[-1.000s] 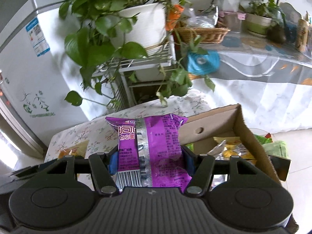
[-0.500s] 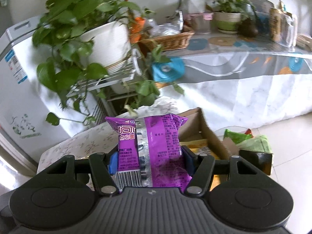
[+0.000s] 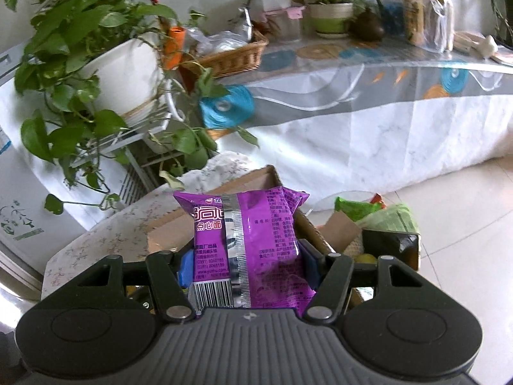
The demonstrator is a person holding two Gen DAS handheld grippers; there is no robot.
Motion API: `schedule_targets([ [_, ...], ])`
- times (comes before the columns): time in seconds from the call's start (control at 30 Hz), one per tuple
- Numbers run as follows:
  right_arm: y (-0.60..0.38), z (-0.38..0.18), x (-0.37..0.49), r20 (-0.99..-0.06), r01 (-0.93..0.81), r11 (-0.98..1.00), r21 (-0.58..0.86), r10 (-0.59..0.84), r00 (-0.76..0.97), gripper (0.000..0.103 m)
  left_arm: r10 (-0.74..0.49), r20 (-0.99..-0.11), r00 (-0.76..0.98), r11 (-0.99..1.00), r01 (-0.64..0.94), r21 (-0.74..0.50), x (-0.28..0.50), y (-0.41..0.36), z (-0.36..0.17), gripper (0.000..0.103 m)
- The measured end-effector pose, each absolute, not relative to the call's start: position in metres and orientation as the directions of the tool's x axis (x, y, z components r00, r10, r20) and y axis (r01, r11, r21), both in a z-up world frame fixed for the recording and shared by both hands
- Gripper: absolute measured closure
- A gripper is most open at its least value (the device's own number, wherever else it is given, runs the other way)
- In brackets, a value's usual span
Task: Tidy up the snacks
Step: 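Lower the purple and yellow bags into the box and open both tools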
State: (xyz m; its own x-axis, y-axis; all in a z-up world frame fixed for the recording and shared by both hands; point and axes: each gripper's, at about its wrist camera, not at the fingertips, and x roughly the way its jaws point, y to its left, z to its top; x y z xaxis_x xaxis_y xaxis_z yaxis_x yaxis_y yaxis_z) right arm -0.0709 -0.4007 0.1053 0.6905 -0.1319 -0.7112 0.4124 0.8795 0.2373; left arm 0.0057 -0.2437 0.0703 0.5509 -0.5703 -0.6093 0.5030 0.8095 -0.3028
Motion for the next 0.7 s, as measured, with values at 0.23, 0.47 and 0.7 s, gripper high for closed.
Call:
schedule_targets([
  [0.23, -0.412, 0.098, -0.074, -0.732, 0.459, 0.855, 0.242, -0.149, 0.664, 0.034, -0.574, -0.613, 0.544, 0.805, 0.51, -0.302, 0.011, -0.258, 0.061, 0.055],
  [0.47, -0.415, 0.094, -0.073, -0.743, 0.476, 0.843, 0.248, -0.15, 0.652, 0.021, -0.538, -0.6, 0.593, 0.825, 0.516, -0.23, 0.004, -0.265, 0.065, 0.014],
  [0.7, -0.417, 0.096, -0.076, -0.751, 0.503, 0.824, 0.261, -0.154, 0.642, 0.01, -0.444, -0.661, 0.605, 0.859, 0.498, -0.122, -0.006, -0.268, 0.079, 0.002],
])
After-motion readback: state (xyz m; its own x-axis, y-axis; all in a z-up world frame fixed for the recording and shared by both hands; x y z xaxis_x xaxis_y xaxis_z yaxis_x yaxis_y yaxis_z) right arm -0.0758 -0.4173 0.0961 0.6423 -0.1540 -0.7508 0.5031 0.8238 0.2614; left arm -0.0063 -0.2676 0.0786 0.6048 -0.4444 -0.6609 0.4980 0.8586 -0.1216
